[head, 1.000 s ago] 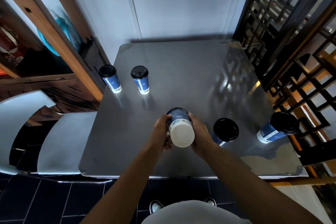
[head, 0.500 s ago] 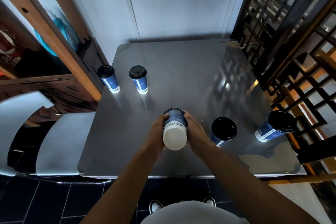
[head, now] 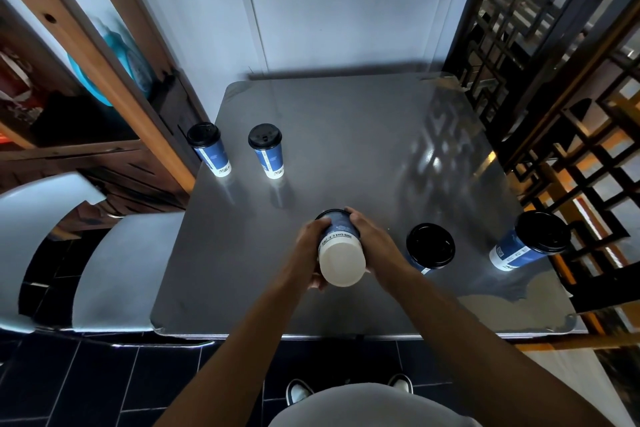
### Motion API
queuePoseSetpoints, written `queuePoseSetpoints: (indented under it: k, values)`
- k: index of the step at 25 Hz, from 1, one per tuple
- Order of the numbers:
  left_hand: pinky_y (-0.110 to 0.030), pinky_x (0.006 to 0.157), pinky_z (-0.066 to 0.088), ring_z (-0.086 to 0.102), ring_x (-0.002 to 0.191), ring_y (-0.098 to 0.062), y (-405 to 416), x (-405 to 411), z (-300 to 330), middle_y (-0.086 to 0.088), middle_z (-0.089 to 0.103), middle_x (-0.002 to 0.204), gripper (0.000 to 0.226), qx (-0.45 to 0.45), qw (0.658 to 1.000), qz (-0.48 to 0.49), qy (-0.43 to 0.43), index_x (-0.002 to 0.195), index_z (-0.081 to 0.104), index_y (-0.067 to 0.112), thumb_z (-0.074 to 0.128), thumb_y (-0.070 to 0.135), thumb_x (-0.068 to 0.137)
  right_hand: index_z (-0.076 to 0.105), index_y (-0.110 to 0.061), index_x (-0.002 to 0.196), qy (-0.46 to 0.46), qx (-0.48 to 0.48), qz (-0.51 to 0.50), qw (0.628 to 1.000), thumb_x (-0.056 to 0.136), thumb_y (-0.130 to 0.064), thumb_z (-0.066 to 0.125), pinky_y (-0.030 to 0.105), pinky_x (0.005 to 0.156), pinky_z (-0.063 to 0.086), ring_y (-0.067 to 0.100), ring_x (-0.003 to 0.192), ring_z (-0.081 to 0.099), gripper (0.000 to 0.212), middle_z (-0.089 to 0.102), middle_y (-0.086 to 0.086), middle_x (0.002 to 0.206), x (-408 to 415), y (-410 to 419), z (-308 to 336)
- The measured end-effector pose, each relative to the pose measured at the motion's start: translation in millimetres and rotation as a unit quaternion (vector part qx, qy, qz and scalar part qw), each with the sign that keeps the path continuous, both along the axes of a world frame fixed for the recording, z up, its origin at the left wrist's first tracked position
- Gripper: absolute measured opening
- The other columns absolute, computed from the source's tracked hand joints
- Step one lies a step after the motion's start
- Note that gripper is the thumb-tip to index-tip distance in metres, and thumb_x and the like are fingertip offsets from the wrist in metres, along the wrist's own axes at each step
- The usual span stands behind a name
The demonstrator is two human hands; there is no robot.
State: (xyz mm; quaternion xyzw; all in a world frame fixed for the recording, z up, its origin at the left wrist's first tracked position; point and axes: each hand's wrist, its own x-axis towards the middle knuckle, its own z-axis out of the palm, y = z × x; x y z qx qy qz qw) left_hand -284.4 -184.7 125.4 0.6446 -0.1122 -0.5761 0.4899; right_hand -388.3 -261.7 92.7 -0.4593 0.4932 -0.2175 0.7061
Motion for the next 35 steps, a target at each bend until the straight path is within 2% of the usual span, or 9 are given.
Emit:
queuePoseSetpoints:
  k: [2,4,6,10,16,20,26,30,35]
  values:
    - [-0.035,0.066,0.048,0.066,0.083,-0.044,0,1,2,-0.039,0.065,0.102,0.065,-0.006,1.0,0.022,0.019,0.129,0.056,-0.008,0.051,0.045,0.092,0.063,-0.043,0.119,0.017,-0.008,0.01,1.0,0.097,-0.051,0.047,0.064,0.083,0.055,0.035,0.087,0.071,0.029,0.073,0.003,0.103,0,-3,0]
    - [-0.027,0.049,0.052,0.069,0.056,-0.03,-1,2,3,-0.019,0.071,0.071,0.045,-0.012,0.997,0.051,0.054,0.104,0.064,-0.003,0.044,0.036,0.097,0.067,-0.037,0.111,0.028,0.011,0.009,1.0,0.086,-0.061,0.047,0.047,0.061,0.057,0.033,0.072,0.07,0.04,0.074,0.009,0.092,2,-2,1]
    - [-0.021,0.036,0.047,0.065,0.041,-0.017,-3,2,-1,-0.004,0.066,0.051,0.035,0.001,0.993,0.095,0.071,0.082,0.061,0.011,0.041,0.035,0.098,0.068,-0.026,0.104,0.005,0.071,-0.022,0.997,0.082,-0.06,0.05,0.044,0.066,0.052,0.029,0.068,0.065,0.045,0.074,0.008,0.083,5,0,0]
    - [-0.018,0.045,0.039,0.057,0.043,-0.016,-8,-3,3,-0.002,0.054,0.06,0.03,0.03,0.989,0.133,0.053,0.074,0.053,0.019,0.04,0.034,0.096,0.068,-0.016,0.112,-0.046,0.122,-0.067,0.989,0.098,-0.047,0.051,0.041,0.071,0.057,0.028,0.083,0.071,0.038,0.075,0.009,0.098,6,0,-3]
    - [-0.012,0.044,0.029,0.043,0.04,-0.016,-8,4,-1,-0.004,0.047,0.058,0.026,0.063,0.994,0.089,-0.008,0.075,0.047,0.019,0.042,0.036,0.094,0.068,-0.019,0.102,-0.01,0.099,-0.053,0.994,0.099,-0.047,0.05,0.036,0.069,0.054,0.025,0.077,0.068,0.033,0.072,0.006,0.085,3,-4,4]
    - [-0.018,0.044,0.036,0.061,0.057,-0.026,-5,13,4,-0.009,0.066,0.064,0.06,0.067,0.997,-0.025,0.008,0.083,0.069,0.016,0.045,0.07,0.086,0.067,-0.024,0.093,0.068,0.01,-0.002,0.998,0.098,-0.052,0.046,0.031,0.058,0.047,0.023,0.062,0.066,0.035,0.071,0.008,0.08,1,-6,6]
    - [-0.017,0.04,0.038,0.058,0.047,-0.02,-6,10,5,-0.007,0.061,0.064,0.041,-0.004,0.993,0.056,0.105,0.102,0.062,0.012,0.048,0.049,0.092,0.066,-0.018,0.089,0.023,0.072,-0.041,0.996,0.101,-0.045,0.047,0.027,0.055,0.044,0.016,0.044,0.063,0.035,0.069,-0.004,0.056,4,-6,6]
    - [-0.018,0.041,0.039,0.06,0.045,-0.014,-6,6,-5,-0.002,0.064,0.058,0.039,-0.024,0.988,0.094,0.124,0.089,0.063,0.013,0.047,0.048,0.093,0.065,-0.017,0.096,-0.014,0.114,-0.065,0.991,0.1,-0.035,0.052,0.032,0.061,0.052,0.023,0.074,0.062,0.023,0.063,0.004,0.083,9,-2,6]
    - [-0.019,0.045,0.043,0.062,0.046,-0.017,-8,6,-6,-0.003,0.064,0.058,0.039,0.008,0.991,0.068,0.117,0.085,0.065,0.015,0.049,0.05,0.09,0.066,-0.019,0.093,-0.006,0.11,-0.066,0.992,0.098,-0.036,0.055,0.037,0.069,0.053,0.025,0.08,0.065,0.02,0.069,0.005,0.087,8,-7,6]
